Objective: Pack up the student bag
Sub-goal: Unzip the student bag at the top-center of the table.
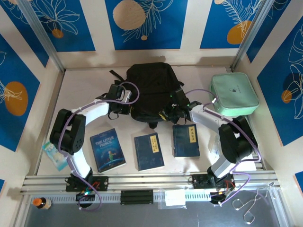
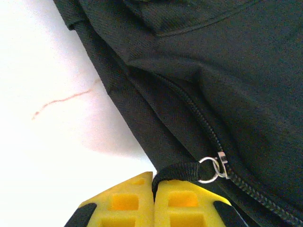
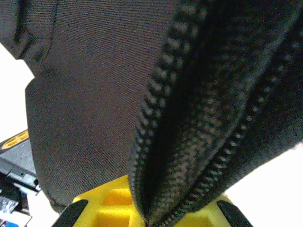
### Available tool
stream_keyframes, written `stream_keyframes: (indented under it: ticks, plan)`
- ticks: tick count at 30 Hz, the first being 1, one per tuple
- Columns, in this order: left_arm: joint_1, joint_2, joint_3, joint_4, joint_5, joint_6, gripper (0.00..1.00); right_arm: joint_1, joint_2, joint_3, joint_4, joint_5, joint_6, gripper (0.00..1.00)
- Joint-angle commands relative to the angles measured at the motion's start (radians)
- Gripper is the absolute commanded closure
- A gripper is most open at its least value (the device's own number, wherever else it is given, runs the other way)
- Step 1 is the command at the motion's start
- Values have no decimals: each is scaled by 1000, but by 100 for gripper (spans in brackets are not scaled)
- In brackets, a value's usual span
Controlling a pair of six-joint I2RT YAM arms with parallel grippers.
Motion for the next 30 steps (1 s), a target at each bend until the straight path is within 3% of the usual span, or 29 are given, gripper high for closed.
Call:
stream_keyframes:
  ticks: [1,11,15,18,22,26,30]
  plan:
    - [41,22,50,-62,-161,-28,100,-25,-41,-19,-31,-36,-59,90]
    - [59,74,97,-104,-182,-62,100,-31,-70,-54,122,-151,-117,90]
    - [62,63,72,-68,48,11,100,-35,-72,-59,154,-184,-132,89]
    - [61,82,91,-129,251,108,100,-37,-50,-45,156,-220,-142,89]
    - [61,121,126,-211,309,172,100,-42,-17,-6,76,-208,-144,89]
    - [59,134,131,-197,184,124,100,-59,23,21,30,-220,-141,88]
    - [63,120,109,-122,-43,5,100,-64,23,30,-1,-194,-150,88]
